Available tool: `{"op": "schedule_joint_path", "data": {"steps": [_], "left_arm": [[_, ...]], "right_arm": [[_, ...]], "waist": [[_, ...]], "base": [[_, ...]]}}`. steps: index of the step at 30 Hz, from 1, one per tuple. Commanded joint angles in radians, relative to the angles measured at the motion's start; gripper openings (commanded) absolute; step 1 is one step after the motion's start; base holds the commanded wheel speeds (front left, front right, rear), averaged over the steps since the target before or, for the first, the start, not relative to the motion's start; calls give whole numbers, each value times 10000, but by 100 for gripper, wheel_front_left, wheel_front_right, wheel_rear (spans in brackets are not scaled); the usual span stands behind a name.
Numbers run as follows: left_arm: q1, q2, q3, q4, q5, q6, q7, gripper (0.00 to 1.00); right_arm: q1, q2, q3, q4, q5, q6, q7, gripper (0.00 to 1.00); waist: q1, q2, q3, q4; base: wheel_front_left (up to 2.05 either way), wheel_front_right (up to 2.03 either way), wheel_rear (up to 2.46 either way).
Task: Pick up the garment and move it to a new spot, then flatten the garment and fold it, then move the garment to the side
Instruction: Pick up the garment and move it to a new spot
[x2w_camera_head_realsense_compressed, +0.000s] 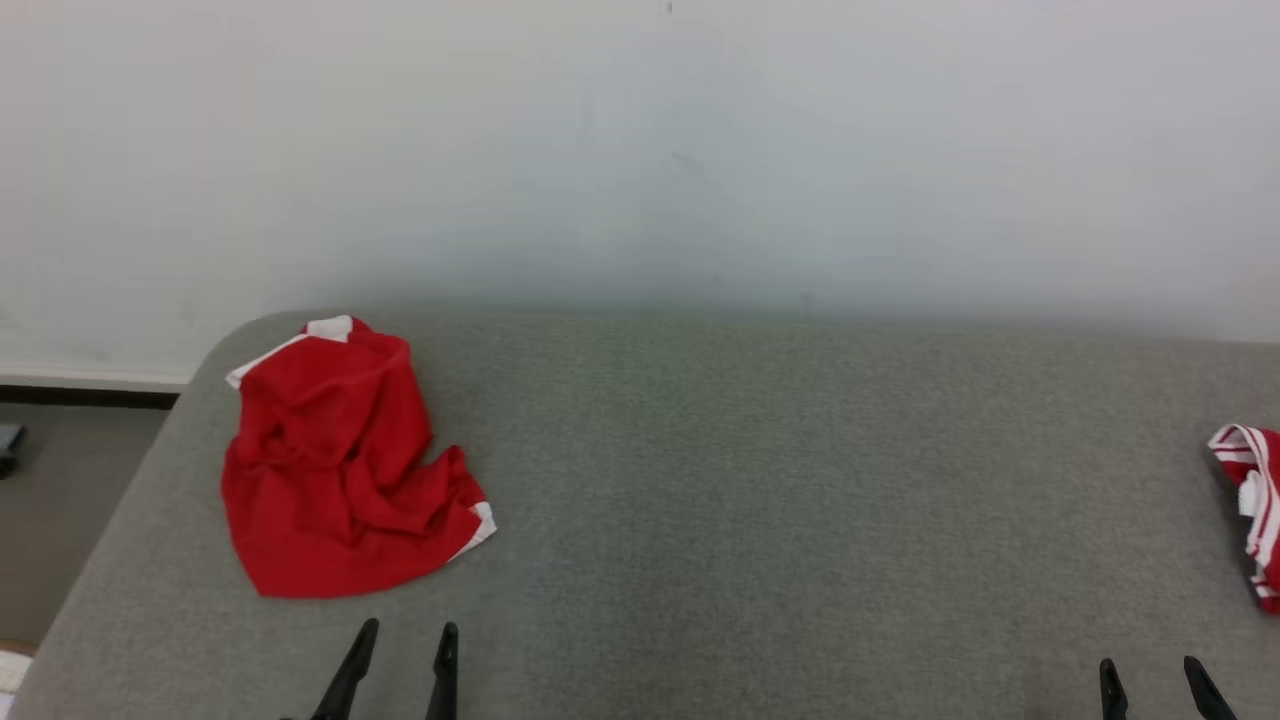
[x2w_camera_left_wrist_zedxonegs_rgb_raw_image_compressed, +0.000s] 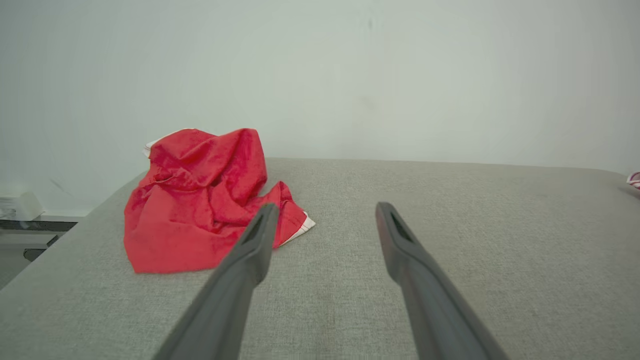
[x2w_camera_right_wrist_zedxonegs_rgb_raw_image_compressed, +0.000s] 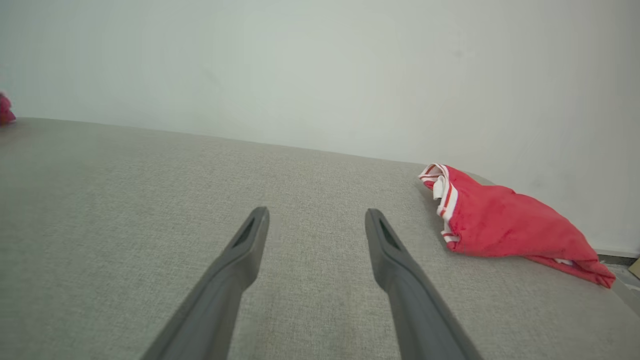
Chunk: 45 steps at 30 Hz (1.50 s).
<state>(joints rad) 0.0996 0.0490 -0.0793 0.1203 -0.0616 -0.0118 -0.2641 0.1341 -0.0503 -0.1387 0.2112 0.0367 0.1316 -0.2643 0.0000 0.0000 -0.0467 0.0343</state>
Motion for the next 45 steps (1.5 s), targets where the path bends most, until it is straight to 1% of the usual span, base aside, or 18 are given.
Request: {"op": "schedule_joint_path", "data": {"steps": [1, 2, 9, 10, 13, 16, 21, 24, 26, 29, 32, 34, 41, 45], "left_arm": [[-4, 35, 19, -8, 46, 23, 1, 100], [59, 34, 18, -19, 38, 25, 2, 100], [279, 35, 137, -86, 141, -20, 2, 100], [279, 35, 137, -86, 141, -20, 2, 100], [323, 33, 224, -149, 152, -52, 2, 100], [383, 33, 279, -202, 164, -92, 2, 100], [100, 37, 435, -248, 145, -188, 2, 100], [-290, 126, 491, -187, 126, -336, 2, 100], [-836, 150, 556, -126, -8, -463, 1, 100], [-1891, 259, 654, 353, -326, -708, 2, 100], [-3328, 511, 460, 1233, -791, -1008, 186, 100], [-4360, 759, 324, 1682, -1105, -1098, 449, 100], [-7710, 1592, -180, 3273, -2131, -1177, 1283, 100], [-9310, 1802, -514, 4407, -2719, -1183, 1538, 100]], "right_arm": [[108, -12, -18, 7, 37, -20, 6, 100], [130, -10, 19, 12, 85, -20, 6, 100], [103, -10, 334, 97, 193, -18, 6, 100], [103, -10, 334, 97, 193, -18, 6, 100], [19, -10, 528, 156, 274, -20, 6, 100], [-55, -11, 682, 179, 322, -18, 6, 100], [-131, -13, 760, 138, 311, -18, 6, 100], [-215, -13, 696, 65, 160, -18, 6, 100], [-433, -13, 690, -25, -74, -18, 6, 100], [-784, -66, 594, -184, -418, -18, 6, 100], [-1261, -294, 406, -404, -595, -18, 6, 100], [-1521, -468, 360, -498, -668, -18, 8, 100], [-2233, -1276, 191, -988, -745, -18, 6, 100], [-2521, -1754, 11, -1491, -712, -20, 200, 100]], "waist": [[0, 0, -77, 391], [0, 0, -138, 811], [0, 0, -301, 2206], [0, 0, -301, 2206], [0, 0, -308, 2597], [0, 0, -274, 2803], [0, 0, -9, 2849], [0, 0, 402, 2757], [0, 0, 962, 2656], [0, 0, 1855, 2500], [0, 0, 2747, 2375], [0, 0, 3307, 2321], [0, 0, 4876, 2247], [0, 0, 5650, 2237]], "base": [[0, 0, 0], [0, 0, 0], [0, 0, 0], [0, 0, 0], [0, 0, 0], [0, 0, 0], [0, 0, 0], [0, 0, 0], [0, 0, 0], [0, 0, 0], [0, 0, 0], [0, 0, 0], [0, 0, 0], [0, 0, 0]]}}
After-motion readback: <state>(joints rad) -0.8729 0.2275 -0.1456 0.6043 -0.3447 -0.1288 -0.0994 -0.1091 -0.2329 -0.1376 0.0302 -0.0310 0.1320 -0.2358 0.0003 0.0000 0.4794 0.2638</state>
